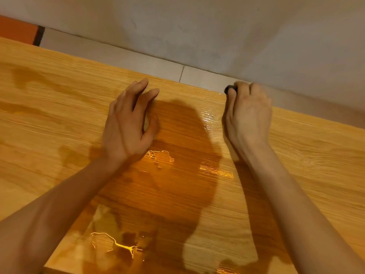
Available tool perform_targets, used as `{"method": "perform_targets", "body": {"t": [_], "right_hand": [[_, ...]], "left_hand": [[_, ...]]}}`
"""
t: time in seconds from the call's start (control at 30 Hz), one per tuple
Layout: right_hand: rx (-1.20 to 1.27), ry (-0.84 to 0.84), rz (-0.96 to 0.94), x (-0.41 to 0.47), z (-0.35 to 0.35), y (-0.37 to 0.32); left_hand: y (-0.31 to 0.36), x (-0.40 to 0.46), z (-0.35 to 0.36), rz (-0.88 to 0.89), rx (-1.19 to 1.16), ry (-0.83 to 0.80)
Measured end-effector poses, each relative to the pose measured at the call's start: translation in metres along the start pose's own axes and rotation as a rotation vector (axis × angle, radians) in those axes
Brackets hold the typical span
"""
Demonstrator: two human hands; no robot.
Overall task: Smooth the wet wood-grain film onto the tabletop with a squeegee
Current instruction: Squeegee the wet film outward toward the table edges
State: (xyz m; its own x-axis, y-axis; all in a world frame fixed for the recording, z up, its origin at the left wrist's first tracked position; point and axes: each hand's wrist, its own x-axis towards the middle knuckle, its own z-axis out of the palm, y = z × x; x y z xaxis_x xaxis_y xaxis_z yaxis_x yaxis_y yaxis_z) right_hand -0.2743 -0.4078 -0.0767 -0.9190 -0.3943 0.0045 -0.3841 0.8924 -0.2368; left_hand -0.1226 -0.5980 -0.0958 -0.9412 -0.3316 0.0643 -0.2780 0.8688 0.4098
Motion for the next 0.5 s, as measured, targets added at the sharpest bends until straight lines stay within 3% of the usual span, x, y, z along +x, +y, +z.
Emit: {"method": "perform_targets", "body": {"t": [0.2,0.33,0.5], "right_hand": [[0.147,-0.114,-0.112,0.034,0.029,-0.076],[0.119,-0.122,-0.139,0.033,0.013,-0.021],[0.006,-0.073,0.106,0.015,-0.015,0.04]], "left_hand": [[0.002,-0.001,0.0,-0.007,-0.018,0.005],[0.003,0.0,-0.001,-0.009,-0.019,0.0],[0.003,-0.001,-0.003,0.01,0.005,-0.005]]}}
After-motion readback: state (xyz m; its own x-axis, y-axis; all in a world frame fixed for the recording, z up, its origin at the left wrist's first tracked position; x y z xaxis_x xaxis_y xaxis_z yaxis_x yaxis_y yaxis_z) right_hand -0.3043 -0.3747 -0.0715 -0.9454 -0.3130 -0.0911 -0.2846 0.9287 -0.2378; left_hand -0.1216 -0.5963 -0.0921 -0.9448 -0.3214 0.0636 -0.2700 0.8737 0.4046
